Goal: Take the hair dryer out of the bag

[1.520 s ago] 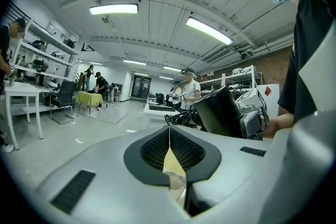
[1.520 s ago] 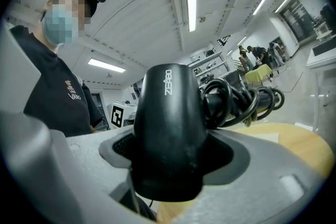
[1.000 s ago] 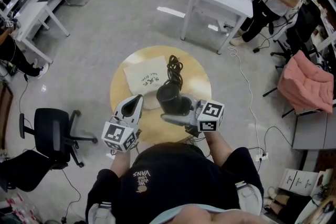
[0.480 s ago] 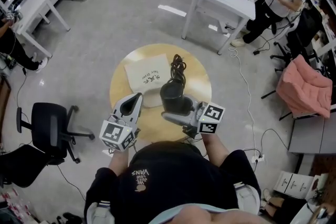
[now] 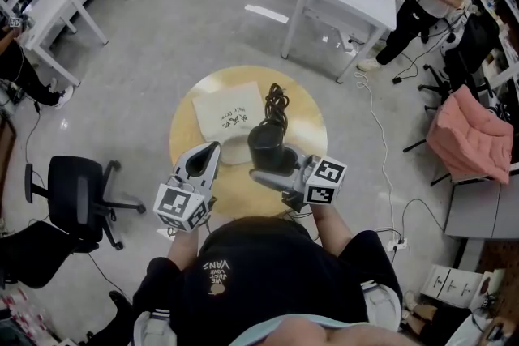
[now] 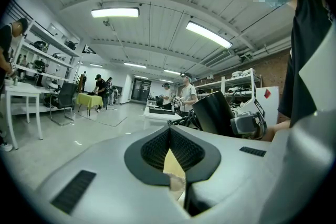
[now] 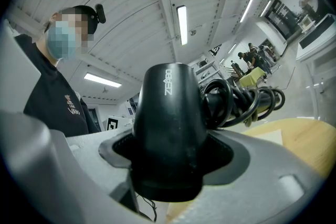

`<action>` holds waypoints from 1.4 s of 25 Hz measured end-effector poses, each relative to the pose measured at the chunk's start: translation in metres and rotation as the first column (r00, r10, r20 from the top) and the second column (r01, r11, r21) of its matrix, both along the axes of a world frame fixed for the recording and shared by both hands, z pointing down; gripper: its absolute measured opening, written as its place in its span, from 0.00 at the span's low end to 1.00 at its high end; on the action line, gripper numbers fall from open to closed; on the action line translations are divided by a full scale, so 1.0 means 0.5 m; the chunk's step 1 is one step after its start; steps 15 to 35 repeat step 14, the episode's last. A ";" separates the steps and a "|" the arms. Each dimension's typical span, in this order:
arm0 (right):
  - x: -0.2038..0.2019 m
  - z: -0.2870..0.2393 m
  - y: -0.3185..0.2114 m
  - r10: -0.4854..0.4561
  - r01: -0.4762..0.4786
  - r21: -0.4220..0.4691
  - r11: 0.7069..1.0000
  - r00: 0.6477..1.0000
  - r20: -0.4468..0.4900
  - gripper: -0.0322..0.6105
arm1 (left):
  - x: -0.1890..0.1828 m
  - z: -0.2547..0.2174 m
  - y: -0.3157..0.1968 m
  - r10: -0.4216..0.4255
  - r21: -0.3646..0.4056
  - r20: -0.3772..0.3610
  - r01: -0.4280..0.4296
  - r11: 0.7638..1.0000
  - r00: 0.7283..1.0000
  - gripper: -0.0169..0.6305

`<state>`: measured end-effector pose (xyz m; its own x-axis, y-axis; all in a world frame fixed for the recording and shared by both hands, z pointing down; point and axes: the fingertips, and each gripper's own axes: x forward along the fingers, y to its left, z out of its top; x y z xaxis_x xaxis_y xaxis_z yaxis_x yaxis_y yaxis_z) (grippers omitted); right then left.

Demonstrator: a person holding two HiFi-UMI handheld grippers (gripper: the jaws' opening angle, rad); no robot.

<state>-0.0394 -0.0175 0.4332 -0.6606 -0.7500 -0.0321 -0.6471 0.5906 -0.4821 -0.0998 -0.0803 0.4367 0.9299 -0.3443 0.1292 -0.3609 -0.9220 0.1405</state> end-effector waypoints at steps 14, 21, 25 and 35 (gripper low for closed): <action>-0.002 0.002 0.005 -0.013 0.013 0.002 1.000 1.000 -0.005 0.60 | 0.012 0.005 0.010 0.023 0.002 -0.001 -0.023 1.000 1.000 0.05; -0.002 0.002 0.005 -0.013 0.013 0.002 1.000 1.000 -0.005 0.60 | 0.012 0.005 0.010 0.023 0.002 -0.001 -0.023 1.000 1.000 0.05; -0.002 0.002 0.005 -0.013 0.013 0.002 1.000 1.000 -0.005 0.60 | 0.012 0.005 0.010 0.023 0.002 -0.001 -0.023 1.000 1.000 0.05; -0.002 0.002 0.005 -0.013 0.013 0.002 1.000 1.000 -0.005 0.60 | 0.012 0.005 0.010 0.023 0.002 -0.001 -0.023 1.000 1.000 0.05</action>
